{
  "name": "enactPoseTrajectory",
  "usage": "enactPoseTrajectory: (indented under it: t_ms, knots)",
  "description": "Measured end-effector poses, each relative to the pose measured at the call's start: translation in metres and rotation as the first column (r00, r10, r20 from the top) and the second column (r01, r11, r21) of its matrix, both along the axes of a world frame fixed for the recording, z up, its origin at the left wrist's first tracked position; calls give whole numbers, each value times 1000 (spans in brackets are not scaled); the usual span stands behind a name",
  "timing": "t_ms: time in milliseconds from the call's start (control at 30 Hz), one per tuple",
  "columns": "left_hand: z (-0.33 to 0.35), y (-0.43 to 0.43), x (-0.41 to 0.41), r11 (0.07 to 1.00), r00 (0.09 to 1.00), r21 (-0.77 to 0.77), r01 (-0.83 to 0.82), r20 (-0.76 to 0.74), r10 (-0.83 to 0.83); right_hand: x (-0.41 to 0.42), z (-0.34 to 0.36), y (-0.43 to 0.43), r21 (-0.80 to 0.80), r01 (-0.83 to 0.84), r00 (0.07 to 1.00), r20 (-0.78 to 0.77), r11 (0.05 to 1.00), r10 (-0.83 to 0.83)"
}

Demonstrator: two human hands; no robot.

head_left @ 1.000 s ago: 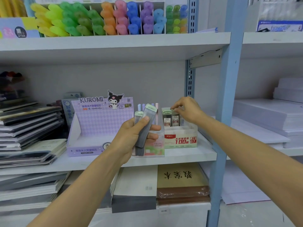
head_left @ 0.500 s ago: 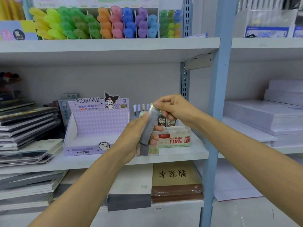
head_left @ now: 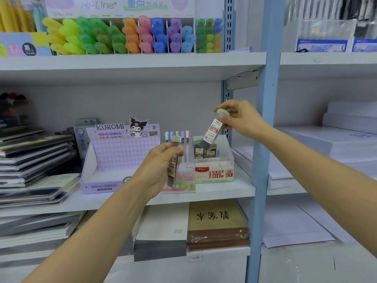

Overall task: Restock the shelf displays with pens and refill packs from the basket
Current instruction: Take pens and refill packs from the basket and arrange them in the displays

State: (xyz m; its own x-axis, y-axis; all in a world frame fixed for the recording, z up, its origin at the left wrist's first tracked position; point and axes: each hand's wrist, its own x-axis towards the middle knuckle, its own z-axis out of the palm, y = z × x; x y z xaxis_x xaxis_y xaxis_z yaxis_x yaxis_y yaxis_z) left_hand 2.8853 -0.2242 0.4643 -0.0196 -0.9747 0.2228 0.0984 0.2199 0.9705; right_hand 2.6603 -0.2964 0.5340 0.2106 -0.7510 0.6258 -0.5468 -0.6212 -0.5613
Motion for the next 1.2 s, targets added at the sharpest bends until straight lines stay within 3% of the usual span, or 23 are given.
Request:
enactPoseTrajectory:
  t_ms: [100, 200, 367, 700, 833, 933, 1033, 1100, 1200]
  knots:
    - [-2, -1, 4, 1000, 998, -23, 15, -64, -16, -1, -8, -11, -108, 57, 988, -138, 993, -72]
    - [-5, -3, 5, 999, 997, -49, 12, -71, -15, 3, -18, -25, -184, 102, 977, -168, 978, -134]
    - [-7, -6, 6, 999, 996, -42, 29, -83, -32, 19, -32, -46, -181, 137, 970, -175, 974, -169]
    - [-11, -8, 8, 996, 998, -78, 48, 53, -44, 23, -58, -66, -134, 258, 915, -283, 957, -287]
    - [-12, -7, 7, 995, 999, -97, 29, 25, -26, 21, -65, -64, -129, 248, 905, -323, 960, -277]
    - [-11, -7, 4, 994, 999, -106, -33, 9, 34, 26, -57, -45, -137, 107, 984, -126, 985, -124]
    - [-11, -7, -4, 987, 995, -133, -89, 25, 93, 36, -46, -8, 52, -276, 958, 92, 960, 271]
    - [-12, -5, -11, 983, 993, -153, -100, 52, 109, 40, -48, 12, 141, -400, 916, 83, 906, 391]
    - [-16, -1, -22, 950, 960, -264, -165, 176, 215, 35, -53, 19, 148, -379, 925, 40, 914, 377]
